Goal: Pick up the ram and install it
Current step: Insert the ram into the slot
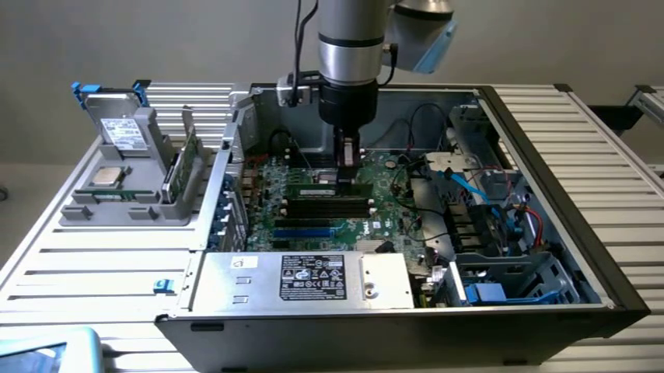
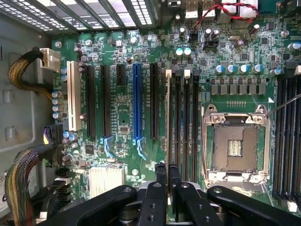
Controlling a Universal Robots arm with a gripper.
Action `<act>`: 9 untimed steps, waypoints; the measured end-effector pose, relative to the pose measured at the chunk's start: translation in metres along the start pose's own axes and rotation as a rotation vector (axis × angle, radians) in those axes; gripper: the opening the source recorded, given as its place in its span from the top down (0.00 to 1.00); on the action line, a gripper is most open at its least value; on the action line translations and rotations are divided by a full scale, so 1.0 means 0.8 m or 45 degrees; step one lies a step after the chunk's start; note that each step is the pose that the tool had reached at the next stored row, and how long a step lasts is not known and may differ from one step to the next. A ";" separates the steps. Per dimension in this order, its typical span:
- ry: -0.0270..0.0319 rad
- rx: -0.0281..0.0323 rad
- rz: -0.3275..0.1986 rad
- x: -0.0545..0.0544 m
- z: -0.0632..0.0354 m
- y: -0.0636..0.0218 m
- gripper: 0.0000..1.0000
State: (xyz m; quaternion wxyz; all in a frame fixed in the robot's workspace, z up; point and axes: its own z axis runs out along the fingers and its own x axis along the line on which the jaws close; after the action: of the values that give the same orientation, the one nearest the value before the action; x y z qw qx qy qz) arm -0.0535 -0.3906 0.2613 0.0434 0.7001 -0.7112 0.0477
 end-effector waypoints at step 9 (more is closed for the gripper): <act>0.0321 0.0001 0.000 -0.006 0.014 0.000 0.86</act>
State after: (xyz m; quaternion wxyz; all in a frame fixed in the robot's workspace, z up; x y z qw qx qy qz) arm -0.0531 -0.3871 0.2498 0.0523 0.6995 -0.7105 0.0565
